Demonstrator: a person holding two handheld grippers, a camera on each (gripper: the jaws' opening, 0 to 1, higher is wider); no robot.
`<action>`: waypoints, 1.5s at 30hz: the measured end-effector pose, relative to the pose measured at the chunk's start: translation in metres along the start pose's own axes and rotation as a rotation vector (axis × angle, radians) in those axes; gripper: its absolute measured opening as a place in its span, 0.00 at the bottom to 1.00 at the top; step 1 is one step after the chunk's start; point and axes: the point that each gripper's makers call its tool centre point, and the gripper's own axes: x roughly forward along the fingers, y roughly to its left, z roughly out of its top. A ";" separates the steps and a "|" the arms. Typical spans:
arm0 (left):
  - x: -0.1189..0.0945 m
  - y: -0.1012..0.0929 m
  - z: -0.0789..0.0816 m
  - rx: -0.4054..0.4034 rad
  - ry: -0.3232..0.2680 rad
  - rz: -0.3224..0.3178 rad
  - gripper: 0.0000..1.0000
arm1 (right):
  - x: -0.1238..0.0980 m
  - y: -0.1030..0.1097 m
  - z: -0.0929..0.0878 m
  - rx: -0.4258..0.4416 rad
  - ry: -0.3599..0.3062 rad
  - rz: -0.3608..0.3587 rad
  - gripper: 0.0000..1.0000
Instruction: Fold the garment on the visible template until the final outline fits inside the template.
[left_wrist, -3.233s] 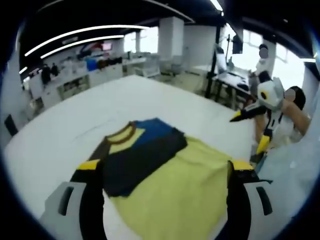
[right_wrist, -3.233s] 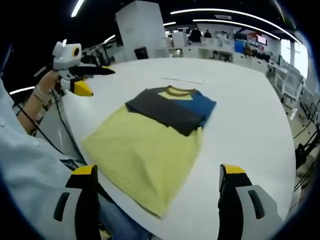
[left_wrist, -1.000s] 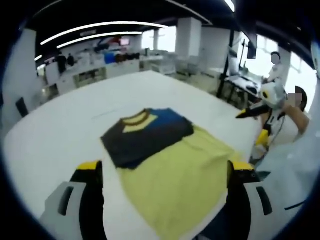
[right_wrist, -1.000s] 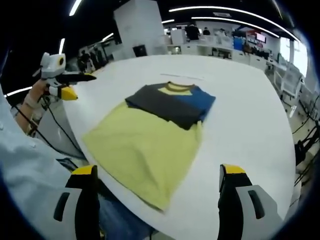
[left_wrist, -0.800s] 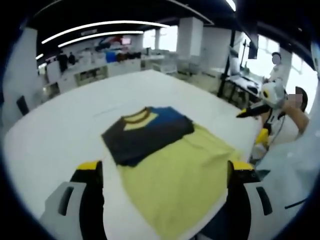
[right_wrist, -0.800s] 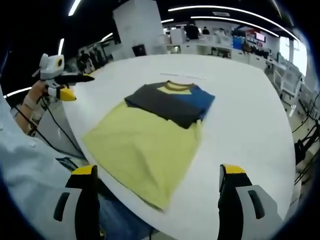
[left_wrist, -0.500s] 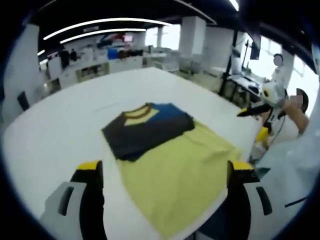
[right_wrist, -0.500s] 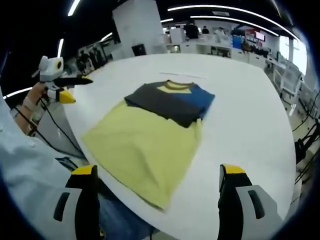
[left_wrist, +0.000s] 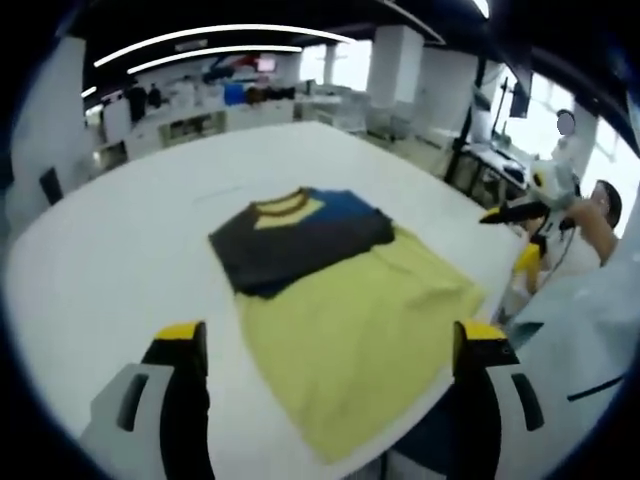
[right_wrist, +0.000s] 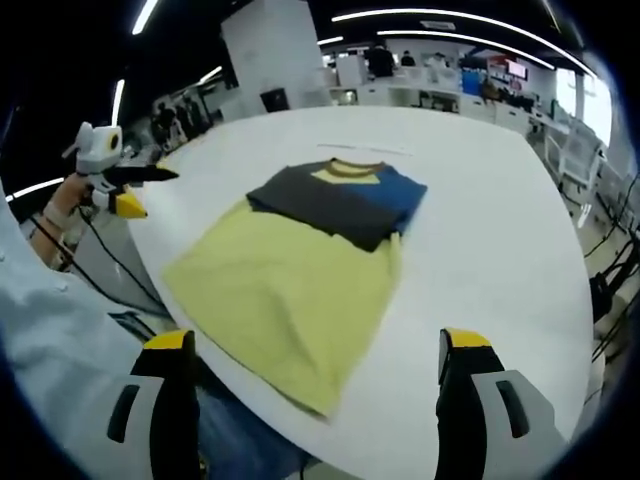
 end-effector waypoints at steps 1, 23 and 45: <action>0.000 0.000 -0.002 -0.003 0.003 0.000 0.98 | 0.000 0.000 -0.001 0.000 0.001 0.000 1.00; -0.006 0.009 -0.015 -0.033 0.012 0.027 0.99 | 0.002 0.004 -0.007 -0.004 0.033 0.012 1.00; -0.005 0.009 -0.036 -0.079 0.049 0.011 0.99 | 0.006 0.004 -0.024 0.019 0.071 0.006 1.00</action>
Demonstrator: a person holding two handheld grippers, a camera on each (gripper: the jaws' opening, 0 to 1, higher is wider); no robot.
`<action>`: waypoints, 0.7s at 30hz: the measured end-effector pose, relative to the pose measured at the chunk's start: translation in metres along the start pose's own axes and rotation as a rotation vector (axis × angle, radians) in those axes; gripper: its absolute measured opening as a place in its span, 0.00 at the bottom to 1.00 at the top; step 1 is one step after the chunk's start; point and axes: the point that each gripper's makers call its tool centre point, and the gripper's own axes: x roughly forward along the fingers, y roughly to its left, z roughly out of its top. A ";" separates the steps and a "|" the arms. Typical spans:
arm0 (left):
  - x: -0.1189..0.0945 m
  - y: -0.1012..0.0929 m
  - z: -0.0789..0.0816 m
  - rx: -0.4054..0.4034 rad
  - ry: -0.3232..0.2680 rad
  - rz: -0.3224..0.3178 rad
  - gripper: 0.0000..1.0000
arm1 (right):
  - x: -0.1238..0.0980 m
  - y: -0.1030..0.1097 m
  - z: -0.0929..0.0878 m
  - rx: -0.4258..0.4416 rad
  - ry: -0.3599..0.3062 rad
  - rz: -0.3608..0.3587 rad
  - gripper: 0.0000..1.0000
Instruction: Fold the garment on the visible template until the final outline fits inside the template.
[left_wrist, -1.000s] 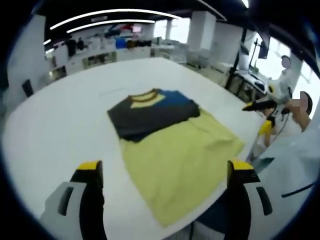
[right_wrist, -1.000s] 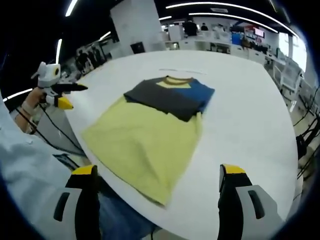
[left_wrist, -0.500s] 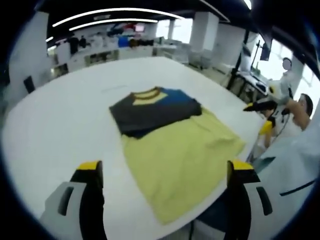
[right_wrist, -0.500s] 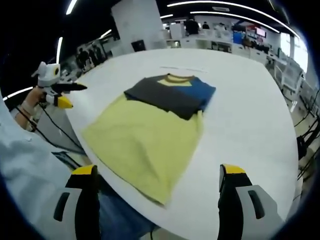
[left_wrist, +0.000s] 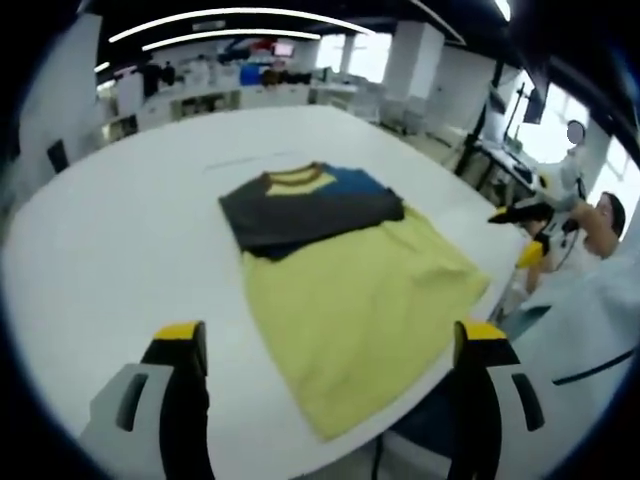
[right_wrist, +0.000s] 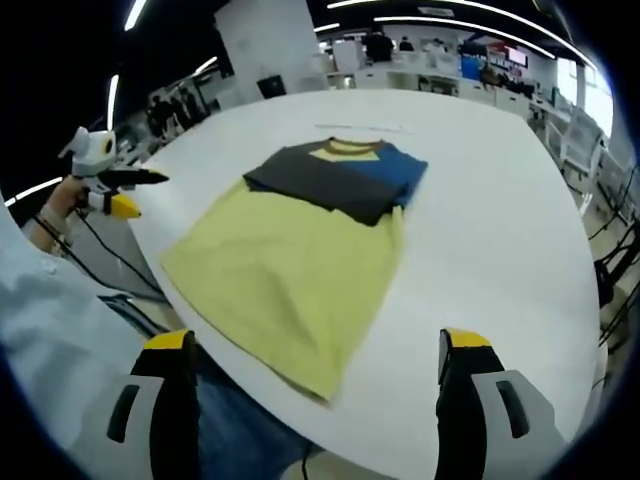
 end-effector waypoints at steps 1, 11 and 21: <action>0.000 -0.001 0.000 0.003 -0.002 -0.004 0.99 | 0.000 0.000 -0.001 0.002 0.001 0.002 1.00; 0.006 -0.001 -0.017 -0.025 0.038 -0.026 0.98 | 0.004 -0.003 -0.010 0.026 0.013 0.000 1.00; 0.010 -0.002 -0.032 -0.052 0.081 -0.041 0.96 | 0.008 -0.006 -0.020 0.045 0.034 -0.001 1.00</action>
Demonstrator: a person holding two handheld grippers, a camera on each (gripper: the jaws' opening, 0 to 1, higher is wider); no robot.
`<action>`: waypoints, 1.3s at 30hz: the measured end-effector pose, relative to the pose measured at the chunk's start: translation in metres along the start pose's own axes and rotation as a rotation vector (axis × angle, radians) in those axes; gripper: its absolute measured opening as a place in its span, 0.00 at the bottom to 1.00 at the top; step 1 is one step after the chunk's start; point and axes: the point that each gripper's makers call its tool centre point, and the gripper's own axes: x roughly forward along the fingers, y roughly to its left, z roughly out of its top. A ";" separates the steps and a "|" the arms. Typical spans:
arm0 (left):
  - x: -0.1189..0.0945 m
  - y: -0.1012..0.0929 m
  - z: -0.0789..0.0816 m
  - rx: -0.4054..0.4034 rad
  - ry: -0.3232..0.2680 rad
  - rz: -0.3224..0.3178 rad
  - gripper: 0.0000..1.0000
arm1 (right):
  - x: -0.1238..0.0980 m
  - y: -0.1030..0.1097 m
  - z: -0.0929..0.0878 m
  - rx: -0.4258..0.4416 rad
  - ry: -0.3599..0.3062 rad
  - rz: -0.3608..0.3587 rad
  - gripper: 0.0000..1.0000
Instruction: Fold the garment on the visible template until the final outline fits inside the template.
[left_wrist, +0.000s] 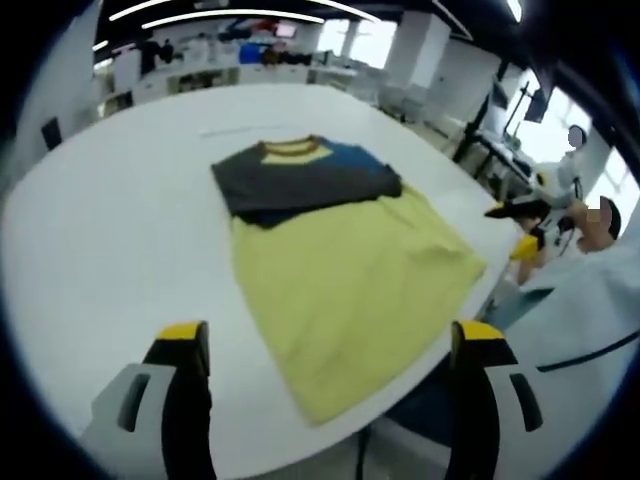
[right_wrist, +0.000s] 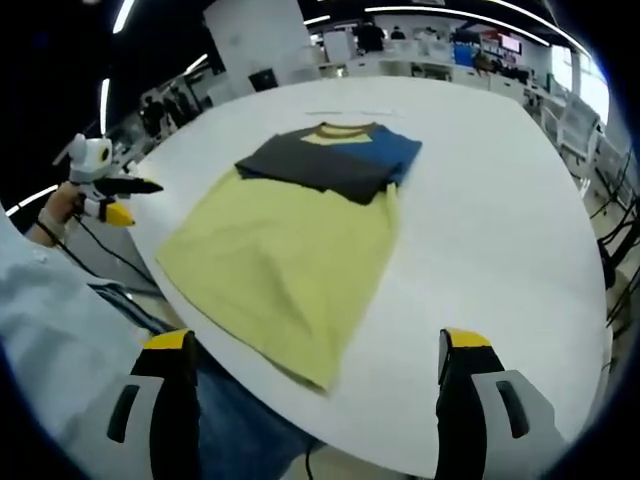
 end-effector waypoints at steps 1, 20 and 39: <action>0.000 -0.001 -0.002 -0.002 0.009 -0.004 0.96 | 0.000 0.000 -0.001 0.000 0.002 0.000 1.00; 0.003 -0.009 -0.029 -0.046 0.111 -0.042 0.89 | 0.007 -0.001 -0.011 0.029 0.039 0.008 0.97; 0.005 -0.013 -0.051 -0.083 0.193 -0.056 0.71 | 0.009 0.001 -0.021 0.050 0.059 0.030 0.89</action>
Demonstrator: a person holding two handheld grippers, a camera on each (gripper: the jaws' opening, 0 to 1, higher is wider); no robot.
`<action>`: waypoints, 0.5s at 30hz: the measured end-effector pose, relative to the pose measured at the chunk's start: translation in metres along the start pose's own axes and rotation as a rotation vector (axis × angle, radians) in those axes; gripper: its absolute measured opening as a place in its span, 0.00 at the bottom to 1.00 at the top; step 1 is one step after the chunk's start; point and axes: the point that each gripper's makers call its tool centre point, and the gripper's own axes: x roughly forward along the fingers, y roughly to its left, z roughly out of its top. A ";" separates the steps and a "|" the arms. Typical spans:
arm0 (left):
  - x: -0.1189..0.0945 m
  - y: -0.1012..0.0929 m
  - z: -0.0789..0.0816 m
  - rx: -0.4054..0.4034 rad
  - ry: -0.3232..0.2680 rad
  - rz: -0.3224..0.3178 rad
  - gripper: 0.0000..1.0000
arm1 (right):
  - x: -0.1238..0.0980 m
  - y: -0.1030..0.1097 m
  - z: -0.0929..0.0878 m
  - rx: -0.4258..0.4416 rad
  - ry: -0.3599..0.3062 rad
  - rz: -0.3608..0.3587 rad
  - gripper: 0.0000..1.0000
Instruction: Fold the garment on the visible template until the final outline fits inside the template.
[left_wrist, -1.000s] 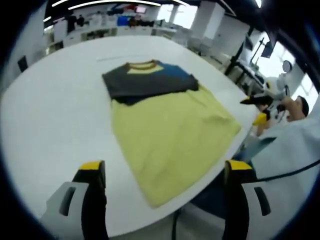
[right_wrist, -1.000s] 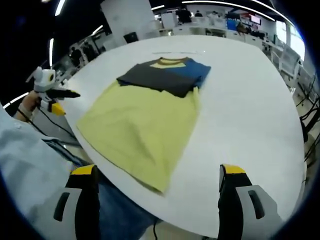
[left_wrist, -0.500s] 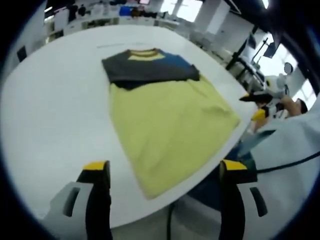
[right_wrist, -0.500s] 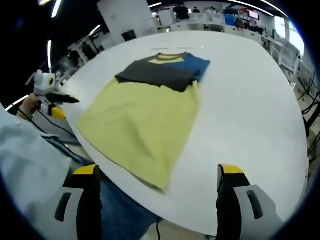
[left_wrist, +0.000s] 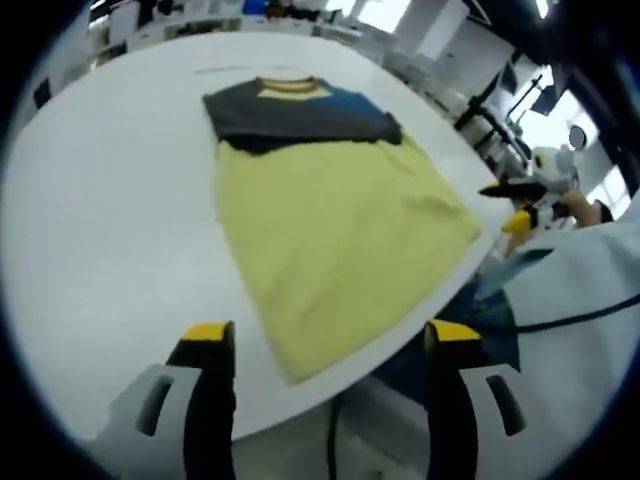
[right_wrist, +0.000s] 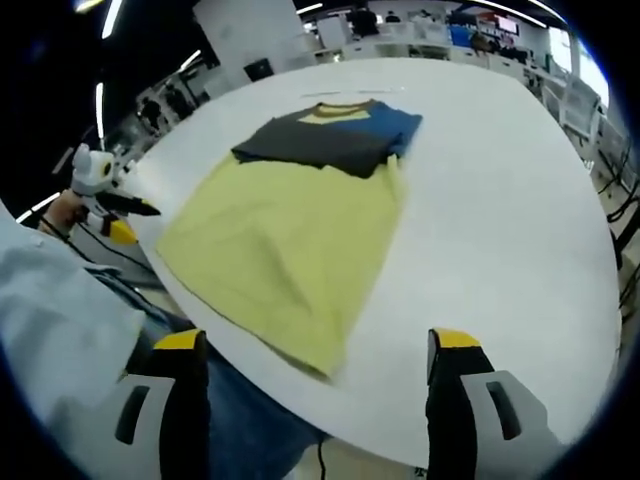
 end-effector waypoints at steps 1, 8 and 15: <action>0.000 0.000 -0.001 -0.005 0.003 -0.002 0.70 | 0.000 0.000 -0.001 0.001 0.001 0.000 0.89; 0.001 -0.001 -0.008 -0.018 0.018 -0.016 0.64 | 0.000 -0.003 -0.001 0.013 -0.010 -0.015 0.90; 0.005 0.003 -0.017 -0.019 0.050 0.003 0.53 | 0.000 -0.003 -0.001 0.016 -0.014 -0.013 0.90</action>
